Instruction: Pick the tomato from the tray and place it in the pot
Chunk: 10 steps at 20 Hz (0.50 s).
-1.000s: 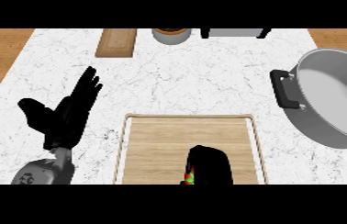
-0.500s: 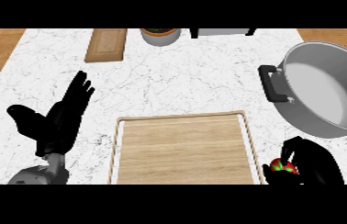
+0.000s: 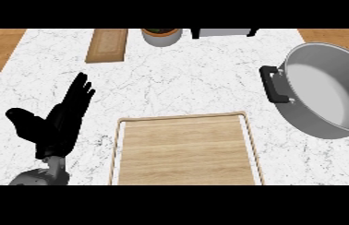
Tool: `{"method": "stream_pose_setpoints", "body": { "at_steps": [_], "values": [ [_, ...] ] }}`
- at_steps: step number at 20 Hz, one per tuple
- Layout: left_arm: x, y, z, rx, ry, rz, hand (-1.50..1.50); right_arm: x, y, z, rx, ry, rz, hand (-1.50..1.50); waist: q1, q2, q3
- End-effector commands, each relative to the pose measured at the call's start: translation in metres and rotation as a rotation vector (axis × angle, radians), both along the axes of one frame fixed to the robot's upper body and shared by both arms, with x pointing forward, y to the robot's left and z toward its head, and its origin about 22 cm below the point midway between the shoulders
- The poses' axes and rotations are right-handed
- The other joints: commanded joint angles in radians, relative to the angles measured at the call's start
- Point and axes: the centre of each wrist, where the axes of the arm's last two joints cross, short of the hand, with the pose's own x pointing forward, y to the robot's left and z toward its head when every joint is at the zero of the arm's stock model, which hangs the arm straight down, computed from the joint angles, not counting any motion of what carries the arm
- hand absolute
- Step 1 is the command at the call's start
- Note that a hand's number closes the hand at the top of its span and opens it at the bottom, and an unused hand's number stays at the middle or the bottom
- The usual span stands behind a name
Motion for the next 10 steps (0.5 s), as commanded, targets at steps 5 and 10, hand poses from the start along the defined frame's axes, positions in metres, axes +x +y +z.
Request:
{"method": "stream_pose_setpoints", "body": {
  "at_steps": [5, 10],
  "values": [
    [0.0, 0.005, 0.015, -0.003, -0.001, -0.022, 0.0, -0.038, -0.043, 0.086, -0.092, -0.266, 0.143, 1.5, 0.025, 0.001, -0.002],
    [0.004, -0.01, -0.003, 0.024, -0.003, -0.041, 0.0, -0.031, -0.029, 0.138, -0.025, -0.412, 0.22, 1.5, 0.047, 0.007, -0.002]
  ]
}}
